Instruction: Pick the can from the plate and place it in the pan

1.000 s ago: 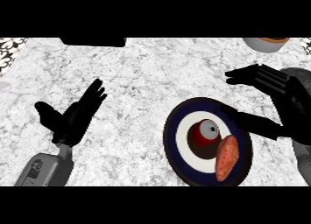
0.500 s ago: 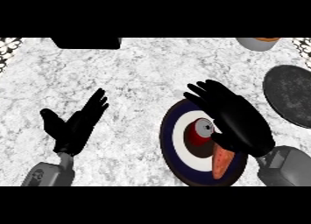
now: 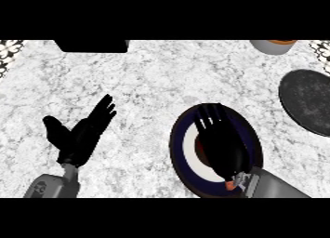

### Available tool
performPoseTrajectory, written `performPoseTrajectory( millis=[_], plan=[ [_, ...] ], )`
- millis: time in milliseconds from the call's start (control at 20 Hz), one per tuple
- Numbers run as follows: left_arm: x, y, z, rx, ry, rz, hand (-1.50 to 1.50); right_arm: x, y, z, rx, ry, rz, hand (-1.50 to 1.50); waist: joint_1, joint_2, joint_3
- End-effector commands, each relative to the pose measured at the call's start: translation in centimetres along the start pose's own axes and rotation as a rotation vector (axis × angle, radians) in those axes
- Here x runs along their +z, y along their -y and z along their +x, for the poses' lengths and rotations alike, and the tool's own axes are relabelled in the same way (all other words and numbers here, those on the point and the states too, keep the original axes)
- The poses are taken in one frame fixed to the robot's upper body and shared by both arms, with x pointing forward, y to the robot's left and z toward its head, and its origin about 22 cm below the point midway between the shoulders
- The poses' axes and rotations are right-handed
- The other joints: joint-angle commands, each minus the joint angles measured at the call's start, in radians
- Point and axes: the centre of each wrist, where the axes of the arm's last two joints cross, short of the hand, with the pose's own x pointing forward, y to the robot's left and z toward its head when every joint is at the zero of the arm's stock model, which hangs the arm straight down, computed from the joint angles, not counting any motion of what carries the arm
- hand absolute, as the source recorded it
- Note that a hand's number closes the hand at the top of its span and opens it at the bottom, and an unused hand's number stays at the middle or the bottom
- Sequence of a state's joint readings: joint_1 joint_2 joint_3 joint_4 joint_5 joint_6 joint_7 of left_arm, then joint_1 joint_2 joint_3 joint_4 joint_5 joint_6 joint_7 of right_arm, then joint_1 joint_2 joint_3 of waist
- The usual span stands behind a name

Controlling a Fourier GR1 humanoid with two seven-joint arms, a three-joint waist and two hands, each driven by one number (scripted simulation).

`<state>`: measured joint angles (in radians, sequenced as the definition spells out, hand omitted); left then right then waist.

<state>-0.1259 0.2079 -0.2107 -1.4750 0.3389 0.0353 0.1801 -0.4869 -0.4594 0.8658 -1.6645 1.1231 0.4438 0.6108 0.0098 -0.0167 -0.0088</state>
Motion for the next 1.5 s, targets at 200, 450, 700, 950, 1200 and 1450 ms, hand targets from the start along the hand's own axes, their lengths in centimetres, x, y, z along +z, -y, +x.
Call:
performPoseTrajectory(
  millis=[200,450,700,950,1200,1450],
  plan=[
    [0.9,0.2,-0.6,0.017,-0.006,0.009,0.00,1.3,2.8,11.0,0.225,-0.169,0.264,-1.50,-0.005,0.008,0.006],
    [1.4,0.8,-0.3,-0.002,0.015,0.000,0.00,1.4,1.1,13.5,0.162,-0.237,0.297,-1.50,0.001,0.014,0.008],
    [0.2,1.2,1.7,0.012,0.019,-0.003,0.00,0.0,1.5,12.8,0.201,-0.284,0.269,-1.50,-0.007,0.015,0.009],
    [1.0,0.9,-1.6,0.000,0.001,0.013,0.00,-0.5,1.2,11.2,0.314,-0.328,0.230,-1.50,-0.014,0.015,0.008],
    [2.7,-0.5,0.4,-0.007,0.030,0.007,0.00,-1.3,1.8,11.3,0.308,-0.358,0.233,-1.50,-0.005,0.015,0.009],
    [0.9,2.4,-0.2,0.008,0.013,0.002,0.00,-0.9,0.2,10.2,0.309,-0.336,0.227,-1.50,-0.009,0.016,0.009]
  ],
)
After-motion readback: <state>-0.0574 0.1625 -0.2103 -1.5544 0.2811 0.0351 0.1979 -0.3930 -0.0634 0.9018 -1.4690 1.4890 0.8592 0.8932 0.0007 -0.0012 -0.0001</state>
